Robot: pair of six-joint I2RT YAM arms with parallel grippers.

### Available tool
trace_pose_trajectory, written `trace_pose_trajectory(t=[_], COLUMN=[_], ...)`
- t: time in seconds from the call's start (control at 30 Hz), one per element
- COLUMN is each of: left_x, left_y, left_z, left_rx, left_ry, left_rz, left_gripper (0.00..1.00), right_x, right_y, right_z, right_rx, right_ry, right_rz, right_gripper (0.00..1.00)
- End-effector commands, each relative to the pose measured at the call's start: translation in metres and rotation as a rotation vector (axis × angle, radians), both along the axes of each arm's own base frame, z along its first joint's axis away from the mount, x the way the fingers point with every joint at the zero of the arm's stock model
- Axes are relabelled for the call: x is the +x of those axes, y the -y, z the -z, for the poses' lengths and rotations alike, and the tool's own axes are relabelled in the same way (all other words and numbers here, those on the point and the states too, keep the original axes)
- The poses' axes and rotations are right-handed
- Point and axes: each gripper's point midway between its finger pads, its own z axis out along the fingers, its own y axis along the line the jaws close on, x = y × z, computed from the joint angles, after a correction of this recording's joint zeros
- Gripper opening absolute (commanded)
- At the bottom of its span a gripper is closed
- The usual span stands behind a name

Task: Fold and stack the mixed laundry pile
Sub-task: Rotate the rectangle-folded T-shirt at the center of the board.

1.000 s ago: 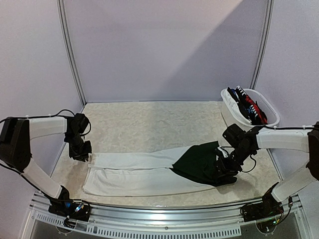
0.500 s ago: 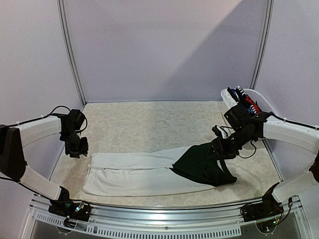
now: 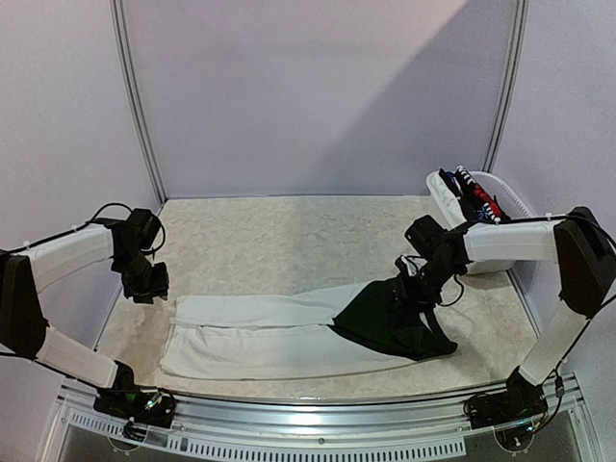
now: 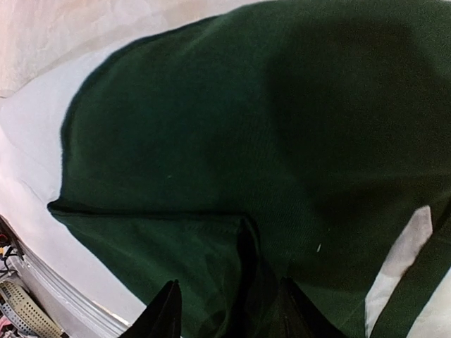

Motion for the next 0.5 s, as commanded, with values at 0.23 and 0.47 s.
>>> trace_pose_trajectory(t=[0.23, 0.47], left_x=[0.002, 0.003], left_y=[0.005, 0.006], left_z=[-0.009, -0.009], left_rx=[-0.017, -0.017], left_ry=[0.024, 0.025], left_rz=[0.011, 0.012], left_gripper=[0.36, 0.36], right_x=[0.008, 0.005], right_y=[-0.011, -0.015], right_z=[0.017, 0.017], right_rx=[0.009, 0.035], right_ry=[-0.003, -0.017], right_rz=[-0.046, -0.072], right_gripper=[0.27, 0.04])
